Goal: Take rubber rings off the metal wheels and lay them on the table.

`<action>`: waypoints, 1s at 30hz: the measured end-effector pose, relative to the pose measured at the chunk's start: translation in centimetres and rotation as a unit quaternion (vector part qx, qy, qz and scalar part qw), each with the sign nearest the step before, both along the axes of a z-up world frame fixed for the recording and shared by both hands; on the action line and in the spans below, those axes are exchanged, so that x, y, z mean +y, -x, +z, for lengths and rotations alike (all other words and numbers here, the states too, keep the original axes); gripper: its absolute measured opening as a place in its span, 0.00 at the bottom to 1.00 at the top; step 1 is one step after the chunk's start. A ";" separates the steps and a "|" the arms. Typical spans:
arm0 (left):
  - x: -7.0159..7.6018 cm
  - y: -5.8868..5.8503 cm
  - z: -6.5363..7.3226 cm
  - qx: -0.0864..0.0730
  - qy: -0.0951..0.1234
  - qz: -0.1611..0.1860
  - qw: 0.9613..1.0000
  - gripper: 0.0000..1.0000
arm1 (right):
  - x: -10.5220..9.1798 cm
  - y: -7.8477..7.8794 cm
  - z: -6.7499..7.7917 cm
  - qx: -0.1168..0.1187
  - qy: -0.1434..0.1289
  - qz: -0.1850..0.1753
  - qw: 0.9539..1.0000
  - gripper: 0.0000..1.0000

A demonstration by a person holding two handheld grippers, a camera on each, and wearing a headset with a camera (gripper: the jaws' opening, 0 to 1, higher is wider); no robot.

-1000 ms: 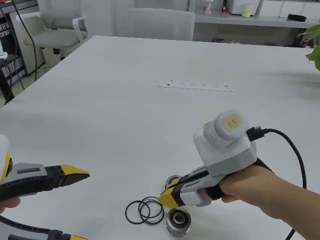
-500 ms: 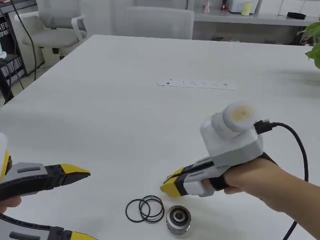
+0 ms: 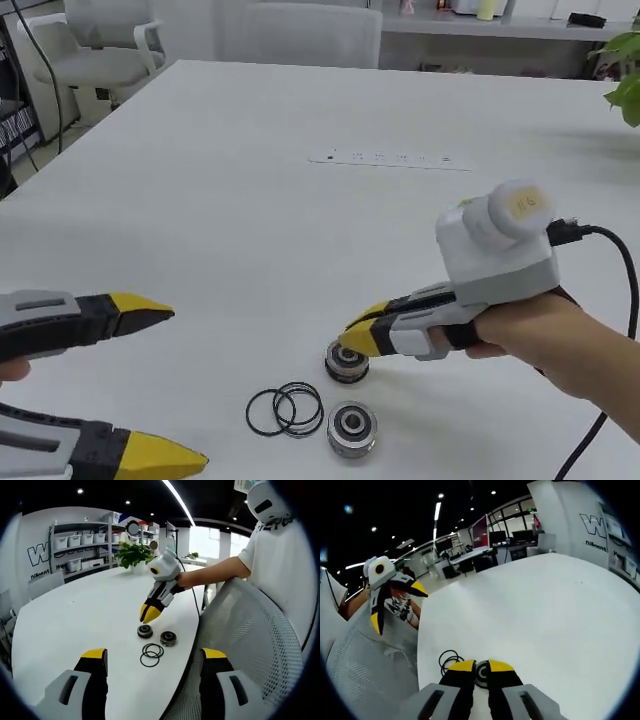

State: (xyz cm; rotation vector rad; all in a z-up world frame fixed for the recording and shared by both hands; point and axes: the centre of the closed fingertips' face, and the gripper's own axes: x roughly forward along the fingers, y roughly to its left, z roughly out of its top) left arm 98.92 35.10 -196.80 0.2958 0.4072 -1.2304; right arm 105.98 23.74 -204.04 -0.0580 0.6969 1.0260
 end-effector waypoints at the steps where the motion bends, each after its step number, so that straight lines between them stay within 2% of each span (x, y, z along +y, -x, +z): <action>1: -0.1 -0.2 0.4 0.001 -0.002 0.004 1.000 0.72 | -0.3 -0.1 -0.2 0.004 -0.001 -0.005 1.000 0.06; 2: -0.2 -0.3 0.7 0.000 -0.004 0.004 1.000 0.72 | -0.5 -0.2 -0.4 0.005 0.000 -0.008 1.000 0.06; 5: -0.8 -0.5 1.7 -0.020 -0.011 -0.011 1.000 0.72 | -1.3 -0.3 -1.0 0.006 0.012 -0.013 1.000 0.06; 8: -1.5 -0.6 2.5 -0.033 -0.013 -0.029 0.999 0.72 | -1.6 -0.2 -1.4 0.008 0.018 -0.013 1.000 0.07; 11: -2.2 -0.7 2.9 -0.037 -0.013 -0.042 0.998 0.72 | -1.9 -0.1 -1.8 0.005 0.029 -0.008 1.000 0.08; 12: -2.7 -0.8 3.1 -0.040 -0.014 -0.054 0.998 0.72 | -2.1 0.0 -2.1 0.001 0.042 -0.002 0.999 0.09; 15: -3.5 -1.2 3.0 -0.047 -0.025 -0.072 0.996 0.72 | -2.3 0.1 -2.4 -0.010 0.060 0.008 0.998 0.11; 19: -4.6 -1.8 2.8 -0.055 -0.039 -0.097 0.993 0.71 | -2.3 0.4 -2.7 -0.014 0.066 0.019 0.998 0.12; 23: -6.2 -2.7 3.1 -0.066 -0.033 -0.111 0.991 0.68 | -2.4 0.4 -2.7 -0.013 0.065 0.021 0.998 0.15; 25: -7.2 -2.9 2.7 -0.082 -0.045 -0.134 0.987 0.66 | -2.3 0.7 -2.8 -0.008 0.060 0.026 0.998 0.16; 30: -8.9 -3.6 2.3 -0.088 -0.041 -0.150 0.984 0.65 | -2.2 1.0 -3.1 -0.006 0.065 0.034 0.997 0.18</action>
